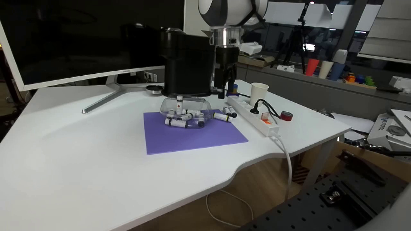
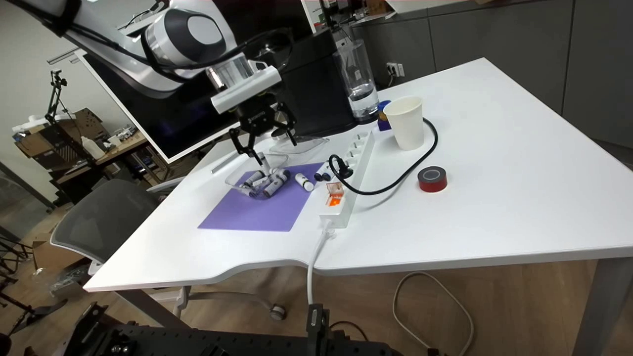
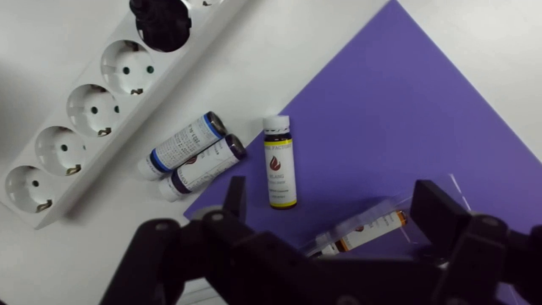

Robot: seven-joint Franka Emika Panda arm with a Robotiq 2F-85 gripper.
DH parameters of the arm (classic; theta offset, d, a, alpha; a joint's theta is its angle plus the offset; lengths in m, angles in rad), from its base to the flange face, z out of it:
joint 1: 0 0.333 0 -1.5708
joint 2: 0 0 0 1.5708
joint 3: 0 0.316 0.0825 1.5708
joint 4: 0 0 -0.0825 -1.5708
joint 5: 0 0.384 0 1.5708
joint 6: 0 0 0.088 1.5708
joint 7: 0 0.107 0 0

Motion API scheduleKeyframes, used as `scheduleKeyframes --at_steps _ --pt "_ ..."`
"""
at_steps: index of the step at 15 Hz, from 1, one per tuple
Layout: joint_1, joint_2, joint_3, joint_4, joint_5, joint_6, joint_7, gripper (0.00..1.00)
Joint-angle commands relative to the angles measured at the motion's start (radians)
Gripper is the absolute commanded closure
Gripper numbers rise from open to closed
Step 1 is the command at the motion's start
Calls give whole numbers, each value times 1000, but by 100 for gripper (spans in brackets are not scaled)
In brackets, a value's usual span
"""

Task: Pick one bottle from the table and place it inside the container

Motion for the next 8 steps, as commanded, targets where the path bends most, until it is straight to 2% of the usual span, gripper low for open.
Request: scheduleKeyframes --at_steps 1,6,8 --pt "-11 6 12 2 -5 -3 0 0" --pt "-14 7 6 -1 -22 12 -4 0" --pt "-22 12 0 -9 -28 55 -9 0"
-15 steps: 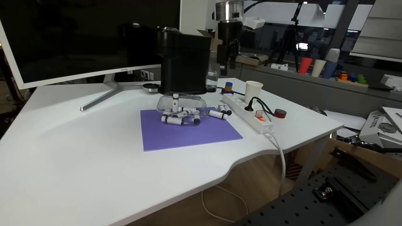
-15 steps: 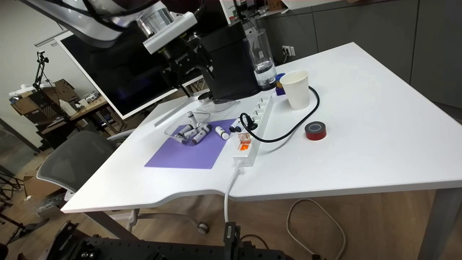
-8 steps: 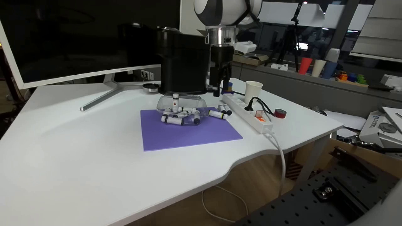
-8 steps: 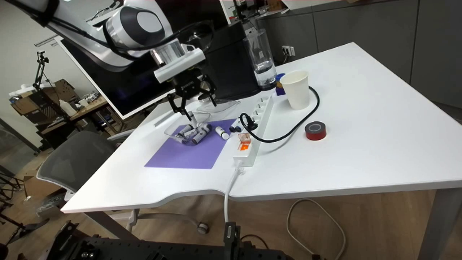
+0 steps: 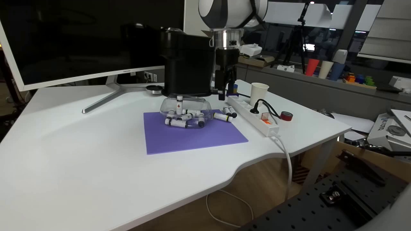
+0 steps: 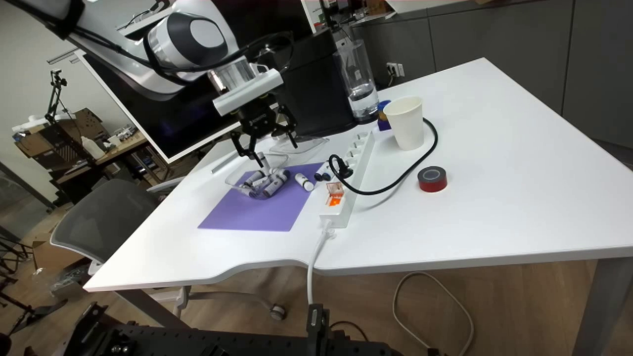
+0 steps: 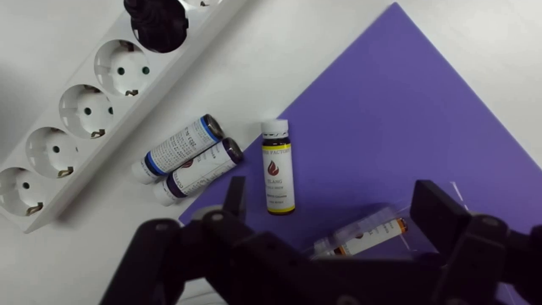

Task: Pick one bottle from the table and place it inside the container

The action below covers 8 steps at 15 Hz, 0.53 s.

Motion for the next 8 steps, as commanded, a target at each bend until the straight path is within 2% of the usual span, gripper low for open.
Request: scheduleKeyframes --at_steps 1,4,8 --pt "-17 8 -9 -10 -27 72 2 0" --pt "-28 47 -16 -5 -45 142 2 0" --pt "-44 104 -8 9 -75 173 -36 0"
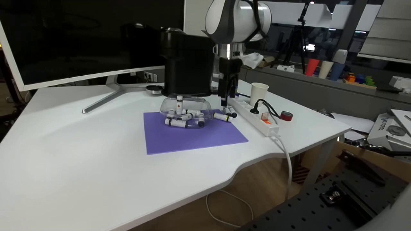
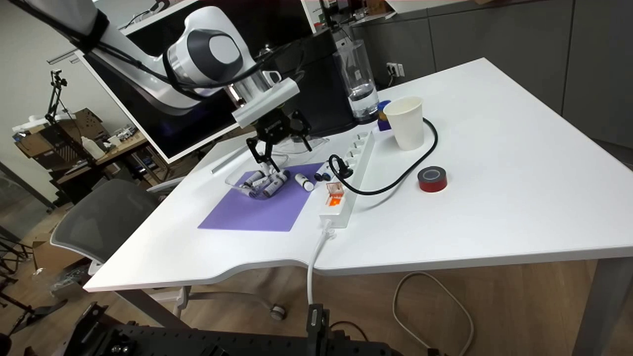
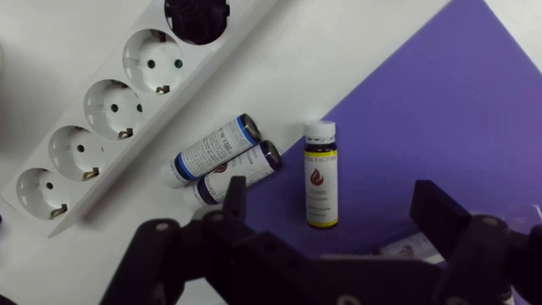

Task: Pick one bottle from the table and place it inside the container

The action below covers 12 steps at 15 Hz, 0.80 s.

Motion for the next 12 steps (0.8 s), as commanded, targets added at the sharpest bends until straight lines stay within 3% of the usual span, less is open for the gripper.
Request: scheduleKeyframes --at_steps 1,11,12 --pt "-12 45 4 17 -45 22 -34 0" --pt "26 127 14 48 -137 51 -52 0" --pt "25 131 17 49 -137 53 -58 6"
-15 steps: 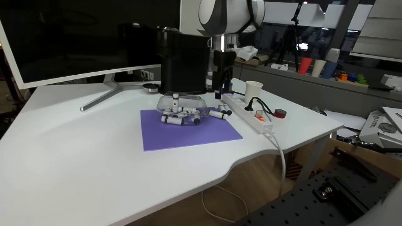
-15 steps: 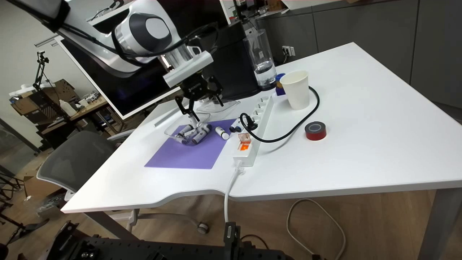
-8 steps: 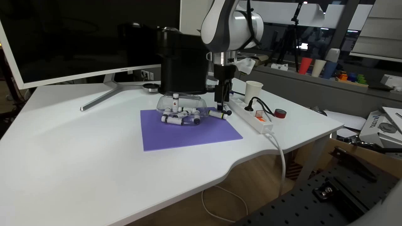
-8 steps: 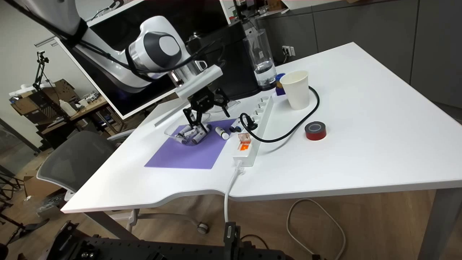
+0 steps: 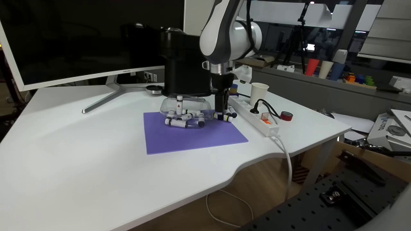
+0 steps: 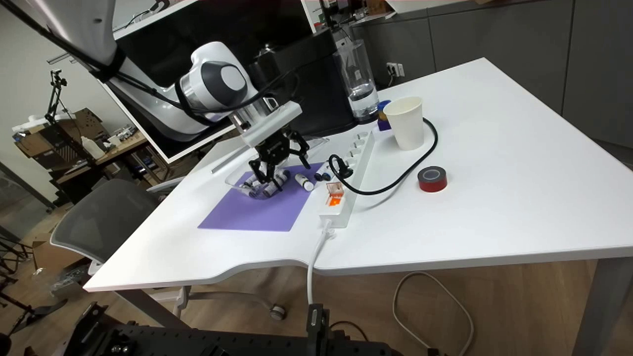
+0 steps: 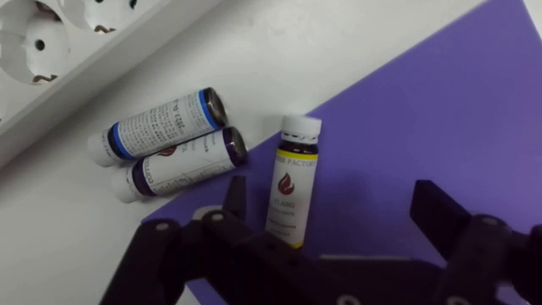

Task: Pick one bottle from the table and place it inside the container

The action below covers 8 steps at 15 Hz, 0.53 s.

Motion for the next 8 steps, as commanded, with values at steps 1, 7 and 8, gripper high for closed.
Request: scheduleKeyframes --at_steps 1,7,8 --pt "-1 26 5 28 -21 3 -21 26" --pt "-8 32 7 45 -15 6 -48 67" --pt "-9 32 6 47 -15 7 -50 75"
